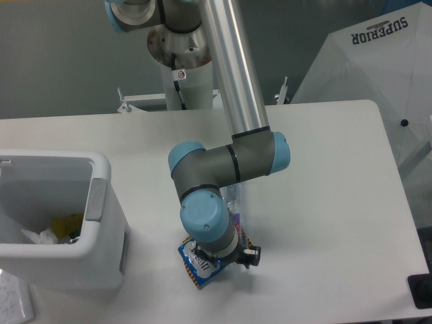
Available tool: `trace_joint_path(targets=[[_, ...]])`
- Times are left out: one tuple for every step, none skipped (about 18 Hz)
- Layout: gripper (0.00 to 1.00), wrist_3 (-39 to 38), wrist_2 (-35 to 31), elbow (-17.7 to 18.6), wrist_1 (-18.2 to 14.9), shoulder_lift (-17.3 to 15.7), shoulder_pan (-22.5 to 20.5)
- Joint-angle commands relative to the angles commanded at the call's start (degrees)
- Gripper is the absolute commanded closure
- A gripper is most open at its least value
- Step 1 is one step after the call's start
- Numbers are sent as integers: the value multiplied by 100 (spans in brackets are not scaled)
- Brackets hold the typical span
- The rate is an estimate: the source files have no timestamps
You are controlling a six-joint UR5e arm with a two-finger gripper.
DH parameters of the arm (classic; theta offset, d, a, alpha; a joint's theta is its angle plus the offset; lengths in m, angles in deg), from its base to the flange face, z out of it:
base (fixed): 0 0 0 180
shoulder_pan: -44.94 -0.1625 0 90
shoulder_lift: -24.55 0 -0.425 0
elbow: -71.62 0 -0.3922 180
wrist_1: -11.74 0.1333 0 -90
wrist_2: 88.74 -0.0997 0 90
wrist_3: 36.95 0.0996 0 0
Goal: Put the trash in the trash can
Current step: 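Align the gripper around the bottle and close on it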
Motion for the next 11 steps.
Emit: trace_joint_path(targets=[[53, 0, 0, 0, 0, 0, 0], [67, 0, 0, 0, 0, 0, 9], [79, 0, 0, 0, 0, -9, 17], [87, 0, -9, 0, 0, -9, 18], [95, 0, -9, -9, 0, -9, 18], [99, 9, 0, -9, 0, -17, 18], [100, 17, 0, -9, 0, -26, 18], [100, 18, 9, -9, 9, -35, 18], [100, 18, 35, -26, 9, -35, 18], [100, 26, 70, -26, 9, -44, 18], [100, 44, 88, -44, 0, -61, 18]])
